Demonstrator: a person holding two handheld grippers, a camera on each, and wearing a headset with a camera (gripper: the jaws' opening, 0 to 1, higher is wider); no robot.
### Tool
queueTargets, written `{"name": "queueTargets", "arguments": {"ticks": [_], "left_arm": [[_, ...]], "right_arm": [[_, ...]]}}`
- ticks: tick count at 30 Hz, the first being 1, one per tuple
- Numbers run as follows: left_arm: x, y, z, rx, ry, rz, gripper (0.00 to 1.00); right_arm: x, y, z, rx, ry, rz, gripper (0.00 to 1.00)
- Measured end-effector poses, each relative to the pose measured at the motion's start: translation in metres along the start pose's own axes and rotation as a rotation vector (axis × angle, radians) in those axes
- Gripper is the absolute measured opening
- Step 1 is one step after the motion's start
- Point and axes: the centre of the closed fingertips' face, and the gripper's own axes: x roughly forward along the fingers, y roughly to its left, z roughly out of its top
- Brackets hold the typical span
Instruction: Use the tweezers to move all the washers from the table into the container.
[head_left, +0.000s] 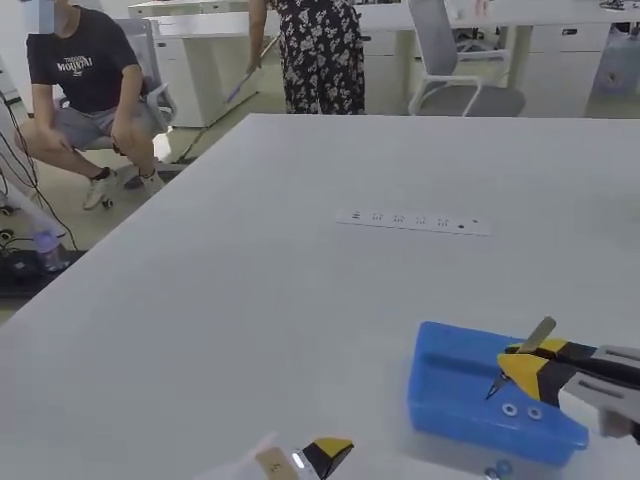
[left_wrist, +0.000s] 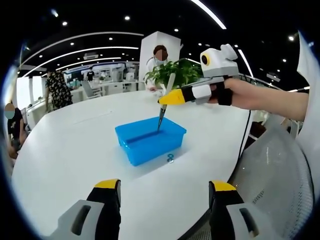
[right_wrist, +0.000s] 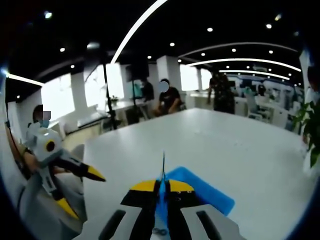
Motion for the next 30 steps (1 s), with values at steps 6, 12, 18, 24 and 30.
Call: {"name": "queueTargets", "arguments": {"ticks": [6,12,18,24,30], "left_arm": [[0.0,0.0,-0.001,0.001,0.007,0.0,0.72],[0.0,-0.001,-0.002,0.001,0.012,-0.001,0.72],[0.001,-0.002,-0.004,0.009,0.025,-0.006,0.71],[0.001,-0.001,-0.004,0.005,0.025,-0.006,0.71],[0.001,0.0,-0.005,0.006,0.026,-0.006,0.71]], "right_arm": [[-0.001,0.007,-0.004,0.003,0.006,0.016,0.04],[-0.001,0.014,-0.015,0.011,0.025,0.03,0.04],[-0.001,0.013,-0.03,0.024,0.048,0.034,0.04],[0.002,0.01,-0.049,0.028,0.093,0.035,0.04],[0.004,0.008,-0.063,0.04,0.122,0.032,0.04]]}}
